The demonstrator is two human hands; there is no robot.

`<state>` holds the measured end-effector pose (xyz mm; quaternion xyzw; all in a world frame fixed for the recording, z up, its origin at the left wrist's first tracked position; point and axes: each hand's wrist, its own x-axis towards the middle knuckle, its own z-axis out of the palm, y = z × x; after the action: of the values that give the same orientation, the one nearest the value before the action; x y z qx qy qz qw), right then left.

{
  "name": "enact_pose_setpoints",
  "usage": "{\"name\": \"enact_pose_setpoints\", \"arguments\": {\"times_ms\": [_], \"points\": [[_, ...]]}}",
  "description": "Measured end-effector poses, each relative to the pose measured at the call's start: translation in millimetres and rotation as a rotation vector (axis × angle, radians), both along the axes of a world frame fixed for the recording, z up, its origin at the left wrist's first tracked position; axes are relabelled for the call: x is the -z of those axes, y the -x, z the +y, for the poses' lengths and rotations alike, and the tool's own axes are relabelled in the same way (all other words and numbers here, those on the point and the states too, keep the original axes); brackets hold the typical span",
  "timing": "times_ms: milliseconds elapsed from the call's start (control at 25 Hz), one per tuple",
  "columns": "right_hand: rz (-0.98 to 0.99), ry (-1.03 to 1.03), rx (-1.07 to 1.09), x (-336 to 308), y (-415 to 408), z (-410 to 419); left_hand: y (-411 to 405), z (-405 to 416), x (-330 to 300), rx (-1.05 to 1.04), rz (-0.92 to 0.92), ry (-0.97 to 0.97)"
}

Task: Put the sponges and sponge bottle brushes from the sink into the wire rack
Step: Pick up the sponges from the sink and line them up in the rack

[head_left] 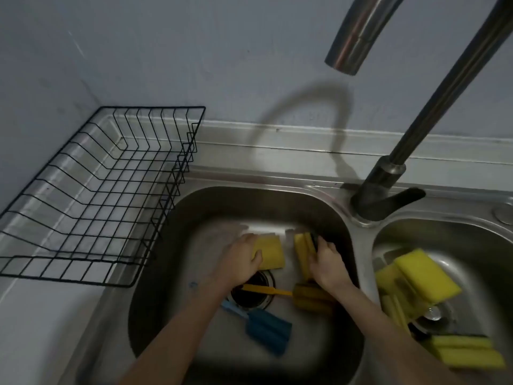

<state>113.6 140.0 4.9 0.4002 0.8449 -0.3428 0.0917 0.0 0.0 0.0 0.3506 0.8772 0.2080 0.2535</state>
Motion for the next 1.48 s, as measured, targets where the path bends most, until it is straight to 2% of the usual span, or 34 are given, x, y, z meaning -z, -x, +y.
{"name": "enact_pose_setpoints", "arguments": {"times_ms": [360,520,680,920,1160,1480], "points": [[0.05,0.058,0.02,27,6,-5,3,-2,45,-0.02,0.023,0.18],[-0.031,0.067,0.0,28,10,-5,-3,-4,50,-0.046,0.024,0.257],[-0.067,0.187,0.033,31,10,-10,-5,-6,51,-0.095,-0.019,0.262],[-0.065,0.216,0.081,29,5,-12,-11,-18,52,-0.187,-0.254,0.1],[0.08,0.216,0.186,5,-1,-8,-11,-12,18,-0.31,-0.242,-0.167],[0.393,0.187,0.216,-41,4,-12,-7,-4,-54,-0.446,-0.09,-0.479]]}}
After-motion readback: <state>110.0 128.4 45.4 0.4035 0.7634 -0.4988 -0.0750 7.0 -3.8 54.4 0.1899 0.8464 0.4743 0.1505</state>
